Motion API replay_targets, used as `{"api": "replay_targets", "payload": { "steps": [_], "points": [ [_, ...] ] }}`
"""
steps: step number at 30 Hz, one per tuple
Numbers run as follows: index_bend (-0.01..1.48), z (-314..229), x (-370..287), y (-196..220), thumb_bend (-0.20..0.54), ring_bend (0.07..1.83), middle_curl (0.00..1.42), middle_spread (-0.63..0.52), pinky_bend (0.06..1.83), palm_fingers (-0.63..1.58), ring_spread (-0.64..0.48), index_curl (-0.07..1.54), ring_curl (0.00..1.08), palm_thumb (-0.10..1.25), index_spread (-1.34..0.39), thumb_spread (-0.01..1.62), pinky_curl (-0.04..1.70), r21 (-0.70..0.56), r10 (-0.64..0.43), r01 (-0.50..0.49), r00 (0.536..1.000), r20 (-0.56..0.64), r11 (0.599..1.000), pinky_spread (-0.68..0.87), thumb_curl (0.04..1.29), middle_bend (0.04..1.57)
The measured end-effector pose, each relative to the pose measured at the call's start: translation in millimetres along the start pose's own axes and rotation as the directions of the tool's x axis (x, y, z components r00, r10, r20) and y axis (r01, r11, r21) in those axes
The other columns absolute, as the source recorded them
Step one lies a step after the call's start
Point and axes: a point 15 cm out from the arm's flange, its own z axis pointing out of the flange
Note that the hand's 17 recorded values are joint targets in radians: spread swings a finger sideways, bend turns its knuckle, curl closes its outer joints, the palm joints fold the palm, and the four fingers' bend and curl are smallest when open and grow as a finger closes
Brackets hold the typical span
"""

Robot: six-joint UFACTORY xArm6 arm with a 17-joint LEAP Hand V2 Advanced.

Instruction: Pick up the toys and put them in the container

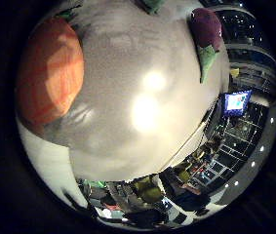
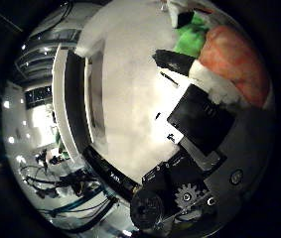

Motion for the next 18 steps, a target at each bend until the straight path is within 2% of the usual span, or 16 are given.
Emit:
{"api": "replay_targets", "payload": {
  "steps": [1,5,9,12,18],
  "points": [
    [0.88,-5.2,0.9,-1.1,-0.021,1.15,0.62,-0.14,1.08,1.42,-0.19,0.59,0.54,0.85,-0.32,0.97,0.52,0.009,0.001,-0.001,1.0,-0.004,1.0,-0.33,0.41,1.02],
    [1.03,-50.8,6.7,-8.0,-0.016,1.26,0.65,-0.11,1.18,1.32,-0.18,0.65,0.57,0.89,-0.26,0.97,0.6,0.085,0.009,-0.006,0.999,-0.039,0.996,-0.28,0.42,1.15],
    [1.09,-102.1,-0.2,-6.1,-0.015,1.32,0.65,-0.1,1.24,1.27,-0.17,0.67,0.59,0.92,-0.23,0.96,0.66,0.154,0.009,0.001,0.998,-0.067,0.988,-0.25,0.44,1.21],
    [1.13,-127.0,-23.6,7.7,-0.019,1.36,0.65,-0.09,1.25,1.25,-0.16,0.67,0.59,0.94,-0.21,0.96,0.7,0.129,-0.015,0.022,0.999,-0.052,0.991,-0.22,0.45,1.25],
    [1.16,-198.0,-110.5,31.5,-0.021,1.39,0.63,-0.09,1.24,1.22,-0.16,0.66,0.58,0.94,-0.2,0.97,0.78,0.152,-0.118,0.119,0.993,-0.012,0.981,-0.21,0.46,1.29]
  ]
}}
